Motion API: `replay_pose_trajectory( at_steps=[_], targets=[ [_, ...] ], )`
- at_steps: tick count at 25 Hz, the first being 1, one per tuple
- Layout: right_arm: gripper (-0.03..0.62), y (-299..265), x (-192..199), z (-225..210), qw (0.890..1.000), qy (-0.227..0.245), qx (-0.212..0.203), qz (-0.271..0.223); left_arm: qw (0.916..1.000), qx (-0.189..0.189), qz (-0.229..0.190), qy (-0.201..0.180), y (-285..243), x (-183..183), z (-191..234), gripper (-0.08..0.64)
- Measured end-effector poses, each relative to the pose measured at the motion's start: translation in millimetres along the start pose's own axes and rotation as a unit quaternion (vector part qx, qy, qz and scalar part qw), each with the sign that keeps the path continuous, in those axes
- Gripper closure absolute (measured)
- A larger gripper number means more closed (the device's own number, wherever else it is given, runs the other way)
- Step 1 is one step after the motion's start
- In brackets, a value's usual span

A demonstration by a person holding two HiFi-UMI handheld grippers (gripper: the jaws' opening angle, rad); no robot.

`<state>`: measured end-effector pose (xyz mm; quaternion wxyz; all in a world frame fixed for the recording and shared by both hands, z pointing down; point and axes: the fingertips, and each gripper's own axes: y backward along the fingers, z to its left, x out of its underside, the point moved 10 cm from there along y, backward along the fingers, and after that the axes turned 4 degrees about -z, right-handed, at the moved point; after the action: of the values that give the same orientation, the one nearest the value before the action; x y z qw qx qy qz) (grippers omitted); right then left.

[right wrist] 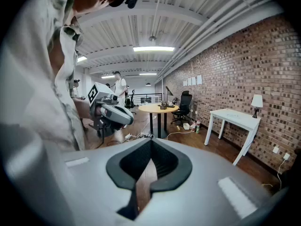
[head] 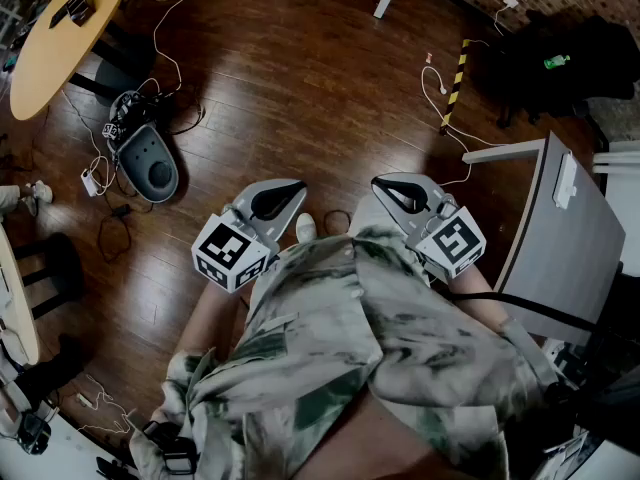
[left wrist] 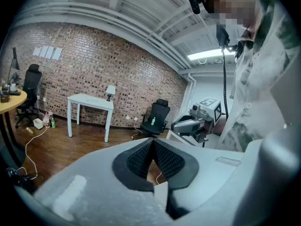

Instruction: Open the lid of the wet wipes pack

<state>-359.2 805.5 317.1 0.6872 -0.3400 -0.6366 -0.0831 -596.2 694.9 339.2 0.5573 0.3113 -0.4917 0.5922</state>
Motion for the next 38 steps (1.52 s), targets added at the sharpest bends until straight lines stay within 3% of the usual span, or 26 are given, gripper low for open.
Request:
replay_pose_trajectory(
  at_steps=[6, 10, 20, 25, 33, 38],
  targets=[
    [0.586, -20, -1, -48, 1.000, -0.004, 0.000, -0.006, 1.0000, 0.000, -0.002, -0.004, -32, -16, 26, 0.558],
    [0.586, -41, 2, -102, 1.000, 0.004, -0.012, -0.022, 0.9999, -0.010, 0.006, -0.012, -68, -31, 58, 0.558],
    [0.586, -55, -20, -292, 0.998, 0.019, -0.034, -0.045, 0.9988, -0.035, 0.002, -0.035, -221, -130, 137, 0.557],
    [0.586, -46, -12, -377, 0.998, 0.029, -0.033, -0.045, 0.9976, -0.037, 0.004, -0.059, -294, -173, 163, 0.557],
    [0.586, -57, 0, -447, 0.999, -0.005, -0.011, -0.050, 0.9976, -0.012, 0.030, -0.061, -362, -195, 208, 0.557],
    [0.586, -85, -2, -478, 0.999, 0.003, 0.000, -0.036, 0.9978, 0.010, 0.022, -0.061, -390, -199, 256, 0.557]
  ],
)
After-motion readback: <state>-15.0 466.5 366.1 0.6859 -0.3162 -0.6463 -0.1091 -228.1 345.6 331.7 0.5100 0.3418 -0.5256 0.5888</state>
